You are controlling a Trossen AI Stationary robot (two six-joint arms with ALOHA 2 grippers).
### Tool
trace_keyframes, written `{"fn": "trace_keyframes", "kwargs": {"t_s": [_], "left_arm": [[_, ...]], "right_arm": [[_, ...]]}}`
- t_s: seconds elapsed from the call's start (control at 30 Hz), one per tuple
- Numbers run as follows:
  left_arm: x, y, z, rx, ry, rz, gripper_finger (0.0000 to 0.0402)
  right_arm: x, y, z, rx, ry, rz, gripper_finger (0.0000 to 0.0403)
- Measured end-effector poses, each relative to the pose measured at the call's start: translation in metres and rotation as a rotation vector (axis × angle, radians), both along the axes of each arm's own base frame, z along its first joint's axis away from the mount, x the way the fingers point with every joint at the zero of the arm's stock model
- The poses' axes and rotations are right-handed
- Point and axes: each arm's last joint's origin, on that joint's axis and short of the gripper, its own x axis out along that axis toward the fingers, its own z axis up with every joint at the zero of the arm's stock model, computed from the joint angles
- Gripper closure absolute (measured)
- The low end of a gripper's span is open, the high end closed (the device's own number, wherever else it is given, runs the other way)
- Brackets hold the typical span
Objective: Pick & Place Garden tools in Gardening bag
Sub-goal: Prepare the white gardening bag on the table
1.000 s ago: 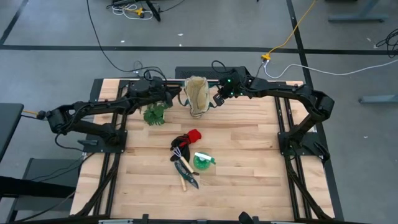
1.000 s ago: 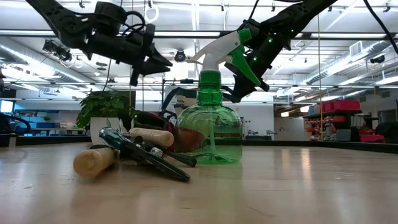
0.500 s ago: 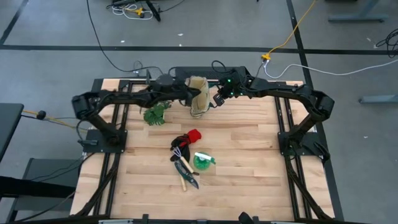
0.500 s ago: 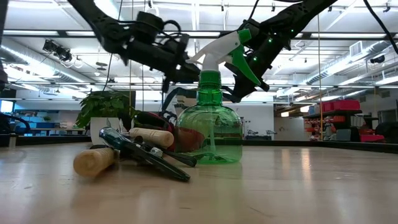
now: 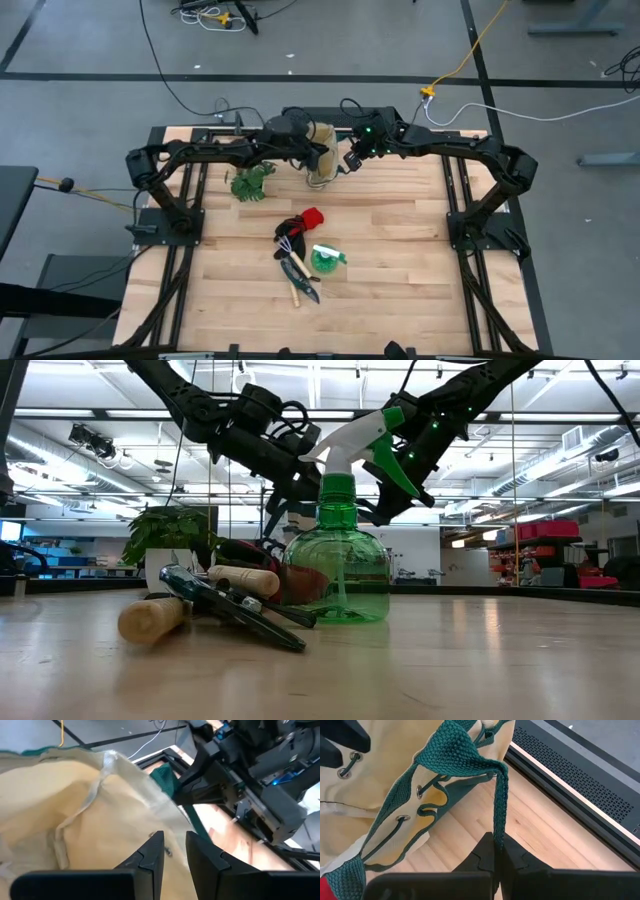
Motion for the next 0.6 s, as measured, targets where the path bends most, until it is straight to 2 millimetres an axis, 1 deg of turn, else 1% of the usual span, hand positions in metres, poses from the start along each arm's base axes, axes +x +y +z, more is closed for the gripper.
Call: {"fn": "trace_keyframes", "kwargs": {"t_s": [0.13, 0.27, 0.6], "left_arm": [[-0.0018, 0.0004, -0.0036, -0.009, 0.041, 0.032, 0.0314], [-0.002, 0.0004, -0.004, -0.012, 0.046, 0.036, 0.0314], [-0.0019, 0.0003, -0.004, -0.008, 0.047, 0.044, 0.0314]], "right_arm": [[0.0001, 0.0001, 0.0, 0.001, -0.001, 0.0, 0.0401], [0.0002, 0.0001, 0.0002, 0.002, -0.002, 0.0, 0.0398], [0.0002, 0.0001, 0.0002, 0.015, -0.012, -0.017, 0.037]]}}
